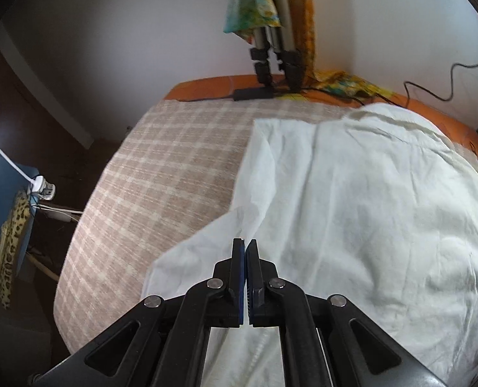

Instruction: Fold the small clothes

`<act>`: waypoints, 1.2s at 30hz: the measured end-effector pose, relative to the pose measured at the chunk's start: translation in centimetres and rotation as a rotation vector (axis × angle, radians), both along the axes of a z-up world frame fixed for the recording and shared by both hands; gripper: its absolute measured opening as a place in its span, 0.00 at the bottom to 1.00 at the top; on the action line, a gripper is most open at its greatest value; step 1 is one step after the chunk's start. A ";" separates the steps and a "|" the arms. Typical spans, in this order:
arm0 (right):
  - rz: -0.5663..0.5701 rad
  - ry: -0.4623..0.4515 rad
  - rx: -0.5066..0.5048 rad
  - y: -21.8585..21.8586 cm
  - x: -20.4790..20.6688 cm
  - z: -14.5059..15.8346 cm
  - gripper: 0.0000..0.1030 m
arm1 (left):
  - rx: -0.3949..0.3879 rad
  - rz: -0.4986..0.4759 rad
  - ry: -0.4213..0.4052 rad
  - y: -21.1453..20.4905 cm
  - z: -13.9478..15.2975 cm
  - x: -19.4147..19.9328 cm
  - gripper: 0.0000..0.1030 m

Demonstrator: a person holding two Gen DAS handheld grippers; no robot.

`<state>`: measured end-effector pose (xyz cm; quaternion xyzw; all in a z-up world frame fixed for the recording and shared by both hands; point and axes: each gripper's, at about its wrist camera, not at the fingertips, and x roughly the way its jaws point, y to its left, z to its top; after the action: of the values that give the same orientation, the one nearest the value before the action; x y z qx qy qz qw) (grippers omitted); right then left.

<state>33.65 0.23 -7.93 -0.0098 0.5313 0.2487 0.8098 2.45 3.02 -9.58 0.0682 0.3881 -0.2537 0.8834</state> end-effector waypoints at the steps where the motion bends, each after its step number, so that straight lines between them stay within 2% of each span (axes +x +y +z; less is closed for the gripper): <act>1: -0.009 -0.001 -0.024 -0.4 -0.2 -0.7 0.00 | 0.010 -0.010 0.011 -0.2 -0.2 -0.1 0.06; 3: -0.010 0.005 -0.072 -0.7 -0.6 -1.6 0.06 | 0.033 -0.036 0.046 -0.9 -0.5 -0.3 0.14; 4: -0.014 -0.003 -0.093 -0.7 -0.8 -1.8 0.11 | 0.042 -0.040 0.048 -1.1 -0.5 -0.6 0.21; 5: -0.015 -0.015 -0.103 -1.1 -1.2 -1.6 0.22 | 0.046 -0.049 0.042 -1.2 -0.4 -1.1 0.25; 6: -0.010 -0.034 -0.106 -1.4 -1.7 -1.2 0.25 | 0.044 -0.056 0.033 -1.2 -0.2 -1.5 0.27; 8: 0.008 -0.088 -0.116 -2.3 -3.1 0.2 0.29 | 0.027 -0.056 0.014 -0.9 0.5 -2.4 0.46; 10: 0.025 -0.118 -0.102 -3.2 -4.9 1.3 0.30 | -0.013 -0.043 -0.014 0.1 1.2 -3.1 0.50; 12: 0.061 -0.128 -0.054 -4.1 -7.2 2.4 0.30 | -0.050 0.014 -0.017 1.3 1.7 -2.7 0.50; 15: 0.134 -0.128 0.034 -4.8 -11.3 2.9 0.30 | -0.104 0.145 0.033 3.9 1.2 -1.2 0.50; 18: 0.209 -0.121 0.048 -3.9 -14.8 2.1 0.30 | -0.129 0.265 0.112 6.1 -0.4 0.5 0.50; 20: 0.241 -0.114 0.042 -3.1 -16.0 1.3 0.30 | -0.145 0.289 0.179 6.5 -1.7 1.2 0.50; 26: 0.240 -0.067 0.035 -1.3 -15.0 0.6 0.32 | -0.141 0.320 0.240 6.2 -3.7 1.9 0.50; 27: 0.237 -0.062 0.038 -1.0 -14.6 0.8 0.34 | -0.155 0.321 0.247 6.2 -3.8 1.9 0.50; 29: 0.225 -0.056 0.036 -0.1 -13.7 1.3 0.48 | -0.170 0.319 0.247 6.1 -4.0 1.8 0.48; 31: 0.209 -0.045 0.035 1.1 -12.2 1.7 0.53 | -0.195 0.320 0.253 6.3 -4.1 1.8 0.47; 35: 0.153 0.005 0.022 3.6 -8.8 1.4 0.58 | -0.255 0.302 0.283 6.8 -4.3 2.0 0.14; 36: 0.147 0.027 0.023 4.2 -8.1 1.0 0.59 | -0.282 0.292 0.298 6.9 -4.4 2.0 0.11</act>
<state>25.59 4.47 -6.91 -0.0364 0.5373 0.3137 0.7820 4.47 9.96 -13.93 -0.1508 0.4805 -0.1826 0.8444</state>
